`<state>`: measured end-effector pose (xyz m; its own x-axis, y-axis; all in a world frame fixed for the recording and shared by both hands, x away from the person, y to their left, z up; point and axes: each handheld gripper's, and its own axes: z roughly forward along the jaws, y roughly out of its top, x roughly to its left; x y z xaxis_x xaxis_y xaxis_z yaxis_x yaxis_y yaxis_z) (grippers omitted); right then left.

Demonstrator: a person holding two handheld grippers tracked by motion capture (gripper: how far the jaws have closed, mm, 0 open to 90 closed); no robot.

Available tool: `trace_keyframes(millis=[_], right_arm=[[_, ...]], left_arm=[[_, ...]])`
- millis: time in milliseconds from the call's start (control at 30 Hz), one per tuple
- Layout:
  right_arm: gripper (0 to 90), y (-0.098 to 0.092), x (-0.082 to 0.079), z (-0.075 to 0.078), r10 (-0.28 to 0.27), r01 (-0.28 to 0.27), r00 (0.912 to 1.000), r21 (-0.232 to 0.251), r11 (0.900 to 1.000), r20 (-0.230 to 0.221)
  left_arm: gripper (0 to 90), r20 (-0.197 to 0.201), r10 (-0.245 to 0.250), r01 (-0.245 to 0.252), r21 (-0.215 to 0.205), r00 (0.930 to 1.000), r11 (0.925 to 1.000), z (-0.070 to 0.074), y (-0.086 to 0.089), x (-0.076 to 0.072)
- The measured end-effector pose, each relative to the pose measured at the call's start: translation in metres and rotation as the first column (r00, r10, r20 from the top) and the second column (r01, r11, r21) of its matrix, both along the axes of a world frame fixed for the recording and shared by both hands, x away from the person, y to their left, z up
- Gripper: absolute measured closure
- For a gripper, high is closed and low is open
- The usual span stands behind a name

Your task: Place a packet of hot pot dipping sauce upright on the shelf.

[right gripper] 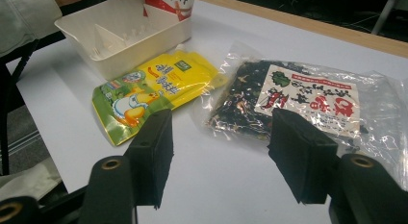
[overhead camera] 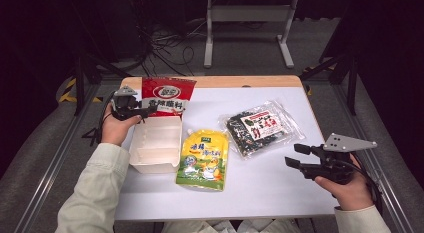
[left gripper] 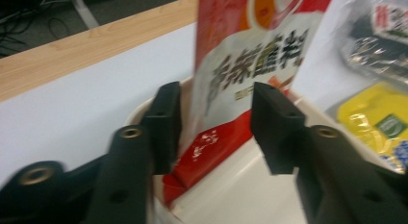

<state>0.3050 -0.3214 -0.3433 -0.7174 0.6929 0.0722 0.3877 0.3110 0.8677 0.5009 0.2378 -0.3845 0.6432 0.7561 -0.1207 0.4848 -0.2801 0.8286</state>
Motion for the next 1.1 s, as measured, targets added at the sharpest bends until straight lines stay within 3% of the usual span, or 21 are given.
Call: trace_keyframes(millis=[100, 200, 367, 500, 567, 667, 867, 1100], right_arm=[[41.6, 0.000, 0.000, 0.000, -0.001, 0.001, 1.0000, -0.001, 1.000, 0.000], [41.4, 0.001, 0.002, -0.001, -0.006, 0.006, 1.0000, -0.007, 1.000, -0.002], [41.0, 0.001, 0.004, -0.001, -0.014, 0.014, 0.9999, -0.013, 1.000, -0.001], [40.2, 0.001, 0.006, -0.002, -0.027, 0.027, 0.9996, -0.028, 0.999, 0.000], [39.6, 0.000, 0.008, -0.003, -0.043, 0.042, 0.9990, -0.037, 0.998, -0.014], [39.6, -0.002, 0.011, -0.003, -0.069, 0.067, 0.9971, -0.042, 0.997, -0.033], [40.2, -0.004, 0.018, -0.003, -0.108, 0.106, 0.9936, -0.051, 0.993, -0.034], [40.9, -0.016, 0.030, -0.006, -0.171, 0.170, 0.9850, -0.056, 0.984, -0.023]], left_arm=[[34.9, 0.008, 0.020, -0.020, -0.007, 0.9998, 0.9998, 0.007, 0.003, -0.007], [30.4, 0.048, 0.052, -0.051, -0.023, 0.9975, 0.9984, 0.015, 0.007, -0.019], [29.7, 0.087, 0.036, -0.033, -0.036, 0.9956, 0.9988, 0.023, 0.006, -0.035], [29.0, 0.092, 0.015, -0.015, -0.002, 0.9956, 0.9999, 0.028, 0.002, -0.050], [28.9, 0.109, -0.008, 0.012, -0.038, 0.9941, 0.9992, 0.031, 0.001, -0.065], [28.9, 0.115, -0.028, 0.034, -0.052, 0.9930, 0.9981, 0.033, -0.002, -0.078], [31.8, 0.106, -0.054, 0.054, 0.003, 0.9929, 0.9985, 0.035, -0.011, -0.096], [31.7, 0.100, -0.092, 0.091, 0.012, 0.9907, 0.9958, 0.037, -0.018, -0.108]])
